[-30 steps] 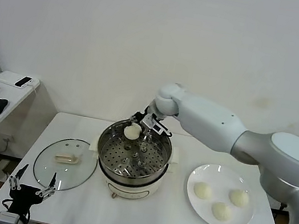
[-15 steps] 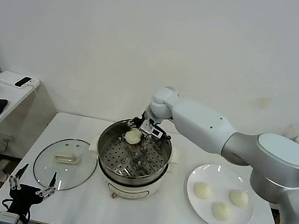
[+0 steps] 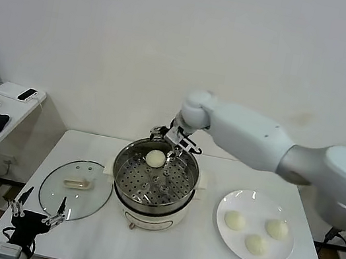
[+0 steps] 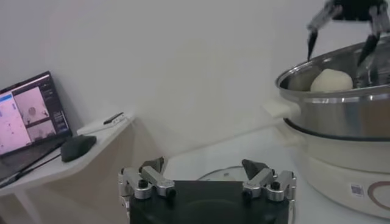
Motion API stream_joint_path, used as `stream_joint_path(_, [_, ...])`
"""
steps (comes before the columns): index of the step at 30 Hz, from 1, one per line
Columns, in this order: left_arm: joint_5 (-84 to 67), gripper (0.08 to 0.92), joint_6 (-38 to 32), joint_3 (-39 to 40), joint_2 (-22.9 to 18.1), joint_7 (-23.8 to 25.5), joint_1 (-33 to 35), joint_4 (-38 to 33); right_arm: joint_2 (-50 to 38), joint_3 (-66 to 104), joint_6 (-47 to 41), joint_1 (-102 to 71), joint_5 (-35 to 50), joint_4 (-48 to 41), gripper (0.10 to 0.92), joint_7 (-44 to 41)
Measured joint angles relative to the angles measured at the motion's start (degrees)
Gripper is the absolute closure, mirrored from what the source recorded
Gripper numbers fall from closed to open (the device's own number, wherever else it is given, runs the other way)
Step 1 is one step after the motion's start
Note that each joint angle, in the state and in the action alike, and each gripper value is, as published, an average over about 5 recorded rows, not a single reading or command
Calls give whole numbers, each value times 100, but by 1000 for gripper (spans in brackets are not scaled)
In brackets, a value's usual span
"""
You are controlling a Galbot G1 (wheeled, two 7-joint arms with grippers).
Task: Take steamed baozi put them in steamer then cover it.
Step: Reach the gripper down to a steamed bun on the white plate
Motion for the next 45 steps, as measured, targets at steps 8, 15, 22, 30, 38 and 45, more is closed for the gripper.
stream_joint_path(8, [-211, 177, 121, -21, 181, 37, -163, -23, -1432, 30, -1513, 347, 804, 1267, 203, -255])
stream_joint_path(15, [-313, 177, 148, 13, 338, 54, -269, 45, -2925, 68, -2254, 290, 1011, 2259, 203, -432])
stream_joint_path(22, [-444, 177, 170, -53, 435, 49, -321, 86, -4070, 333, -2633, -283, 880, 2899, 203, -486])
stream_joint_path(30, [-501, 177, 190, -56, 384, 45, -344, 127, -4583, 1228, -2897, -1751, 475, 3102, 203, -424])
stream_joint_path(38, [-528, 177, 194, -137, 373, 43, -336, 159, -4565, 2008, -2970, -3013, 61, 2940, 203, -348])
stream_joint_path(45, [-533, 177, 195, -171, 336, 39, -337, 185, -4331, 2322, -2966, -3563, -172, 2617, 203, -261])
